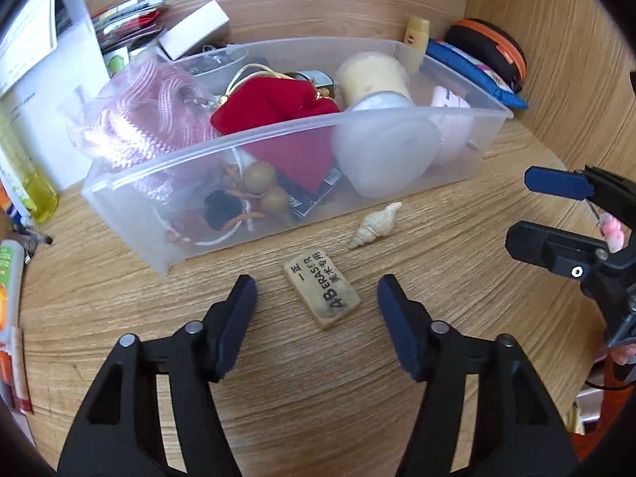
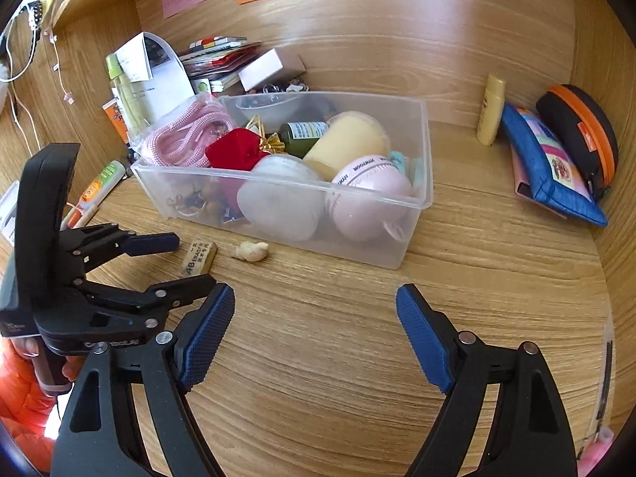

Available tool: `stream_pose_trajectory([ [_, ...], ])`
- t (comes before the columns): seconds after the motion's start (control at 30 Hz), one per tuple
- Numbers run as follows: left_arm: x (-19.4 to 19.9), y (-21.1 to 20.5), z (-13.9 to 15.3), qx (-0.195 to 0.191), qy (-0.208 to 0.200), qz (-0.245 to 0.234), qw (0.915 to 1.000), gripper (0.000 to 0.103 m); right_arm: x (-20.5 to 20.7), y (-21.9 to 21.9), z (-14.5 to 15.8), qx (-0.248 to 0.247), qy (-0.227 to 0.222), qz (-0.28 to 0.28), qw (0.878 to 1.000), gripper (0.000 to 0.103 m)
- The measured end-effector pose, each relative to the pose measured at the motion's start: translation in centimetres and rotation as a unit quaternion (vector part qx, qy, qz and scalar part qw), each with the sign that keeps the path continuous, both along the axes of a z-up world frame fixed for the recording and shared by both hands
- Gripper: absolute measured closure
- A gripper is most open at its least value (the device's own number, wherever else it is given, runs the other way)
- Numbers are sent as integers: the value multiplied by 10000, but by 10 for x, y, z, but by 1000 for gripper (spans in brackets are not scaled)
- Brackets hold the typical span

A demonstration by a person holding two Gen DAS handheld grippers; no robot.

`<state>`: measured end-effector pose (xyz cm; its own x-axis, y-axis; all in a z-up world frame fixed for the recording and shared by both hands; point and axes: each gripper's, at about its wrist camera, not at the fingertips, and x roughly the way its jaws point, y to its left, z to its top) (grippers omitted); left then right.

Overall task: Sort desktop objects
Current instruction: 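Grasp the AB eraser on the desk with the left tool, then grasp the small seashell with the right tool while the left tool holds the eraser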

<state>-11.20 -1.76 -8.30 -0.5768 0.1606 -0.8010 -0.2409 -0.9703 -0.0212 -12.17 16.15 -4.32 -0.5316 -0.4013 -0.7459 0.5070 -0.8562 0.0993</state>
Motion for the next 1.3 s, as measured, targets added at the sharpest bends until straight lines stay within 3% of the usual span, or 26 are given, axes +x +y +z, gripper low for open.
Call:
stream_pose_trajectory([
  [0.13,0,-1,0,-73,98,-95,9999,64,0,-5,-3,-7,-19,105,9999,22],
  [0.33,1,-11,3,20,123,-35,9999,80,-2,-26,-9,28,-138,289,9995,22],
  [0.47,4,-25,5,96,192,76,9997,80,-8,-42,-13,27,-260,347,9991,23],
  [0.77,13,-47,12,393,362,158,9984,80,-23,-75,-30,218,-552,389,9975,48],
  [1.07,16,-59,19,771,474,288,9955,80,-22,-93,-34,617,-240,179,9976,57],
  [1.2,18,-60,21,811,534,302,9948,80,-18,-98,-35,705,-114,257,9971,75],
  [1.3,21,-61,22,810,585,315,9945,80,-18,-98,-35,684,-116,282,9972,76],
])
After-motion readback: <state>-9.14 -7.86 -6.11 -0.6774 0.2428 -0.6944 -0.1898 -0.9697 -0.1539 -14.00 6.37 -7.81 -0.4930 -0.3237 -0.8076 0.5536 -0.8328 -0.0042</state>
